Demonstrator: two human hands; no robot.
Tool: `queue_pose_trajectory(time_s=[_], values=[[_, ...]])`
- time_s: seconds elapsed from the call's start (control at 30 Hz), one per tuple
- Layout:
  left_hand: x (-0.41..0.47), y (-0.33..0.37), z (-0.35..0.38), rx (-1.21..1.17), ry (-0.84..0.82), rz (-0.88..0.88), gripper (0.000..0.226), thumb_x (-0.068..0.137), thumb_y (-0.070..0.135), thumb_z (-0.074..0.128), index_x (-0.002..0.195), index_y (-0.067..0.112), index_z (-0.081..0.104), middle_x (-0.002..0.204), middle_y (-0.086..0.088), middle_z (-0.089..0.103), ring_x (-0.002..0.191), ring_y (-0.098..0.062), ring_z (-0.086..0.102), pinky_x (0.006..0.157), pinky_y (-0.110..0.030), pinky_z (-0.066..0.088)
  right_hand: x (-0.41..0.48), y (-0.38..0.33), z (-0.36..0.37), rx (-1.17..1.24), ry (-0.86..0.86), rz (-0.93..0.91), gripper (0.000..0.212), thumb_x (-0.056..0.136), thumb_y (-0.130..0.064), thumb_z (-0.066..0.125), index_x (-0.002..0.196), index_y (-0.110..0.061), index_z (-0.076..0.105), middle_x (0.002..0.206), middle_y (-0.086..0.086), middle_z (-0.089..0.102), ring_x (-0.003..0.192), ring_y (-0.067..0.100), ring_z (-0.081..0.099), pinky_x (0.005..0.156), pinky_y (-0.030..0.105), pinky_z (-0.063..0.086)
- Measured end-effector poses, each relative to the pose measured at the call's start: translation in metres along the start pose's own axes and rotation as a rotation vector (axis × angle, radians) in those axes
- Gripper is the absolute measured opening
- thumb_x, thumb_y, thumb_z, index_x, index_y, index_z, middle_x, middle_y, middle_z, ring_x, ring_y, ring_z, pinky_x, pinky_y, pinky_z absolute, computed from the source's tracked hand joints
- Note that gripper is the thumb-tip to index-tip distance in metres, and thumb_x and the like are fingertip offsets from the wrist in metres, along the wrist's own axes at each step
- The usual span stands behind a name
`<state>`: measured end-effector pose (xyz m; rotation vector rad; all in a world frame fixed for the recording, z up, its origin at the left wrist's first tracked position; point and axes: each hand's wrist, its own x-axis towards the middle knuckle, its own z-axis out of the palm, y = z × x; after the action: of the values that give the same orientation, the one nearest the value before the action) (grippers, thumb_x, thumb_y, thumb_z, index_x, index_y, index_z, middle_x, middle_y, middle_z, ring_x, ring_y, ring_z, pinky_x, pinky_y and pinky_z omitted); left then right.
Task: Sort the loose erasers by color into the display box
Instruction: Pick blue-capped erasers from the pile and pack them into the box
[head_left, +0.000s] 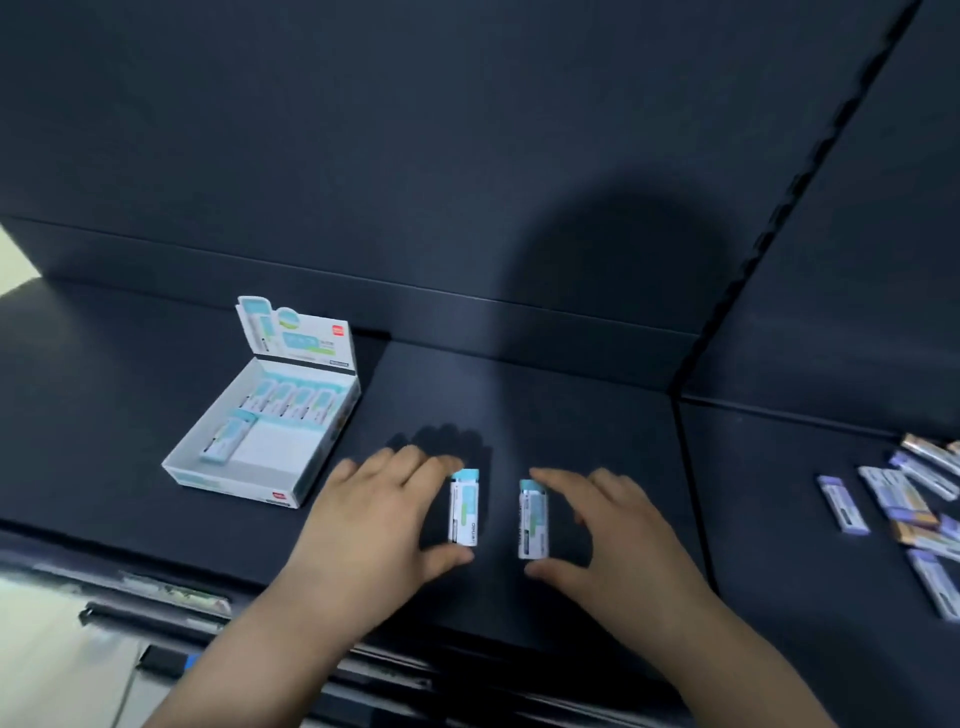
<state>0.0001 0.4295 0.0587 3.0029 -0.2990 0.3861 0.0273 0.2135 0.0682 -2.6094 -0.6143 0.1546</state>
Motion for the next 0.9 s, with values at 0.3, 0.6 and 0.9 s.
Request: queue_pose_trajectory(time_s=[0.3,0.6,0.9], values=[[-0.022,-0.117,-0.025,0.065,-0.020,-0.277,0.069,0.055,0.070,0.048,0.106,0.026,0.064,0.078,0.010,0.058,0.073,-0.022,0.063,0.059,-0.031,0.041,0.042,-0.047,0.020,0.112,-0.018,-0.055,0.071,0.074,-0.053,0.067,0.133,-0.053,0.029,0.093,-0.026,0.034,0.098,-0.004,0.034,0.090,0.015,0.035],[-0.013,-0.221,-0.028,-0.044,-0.073,-0.194,0.071,0.053,0.066,0.069,0.114,0.030,0.063,0.090,0.007,0.058,0.089,-0.023,0.061,0.070,-0.036,0.044,0.105,-0.144,0.061,0.105,0.181,0.039,0.073,0.072,-0.048,0.072,0.136,-0.045,0.035,0.084,-0.021,0.037,0.092,0.003,0.040,0.087,0.021,0.037],[0.013,-0.239,-0.016,-0.012,-0.254,0.113,0.075,0.071,0.069,0.057,0.137,0.039,0.036,0.127,0.017,0.039,0.119,-0.008,0.034,0.091,-0.029,0.024,0.139,-0.197,0.103,-0.137,0.045,0.182,0.075,0.078,-0.053,0.064,0.141,-0.043,0.025,0.125,-0.013,0.042,0.120,0.010,0.036,0.101,0.026,0.027]])
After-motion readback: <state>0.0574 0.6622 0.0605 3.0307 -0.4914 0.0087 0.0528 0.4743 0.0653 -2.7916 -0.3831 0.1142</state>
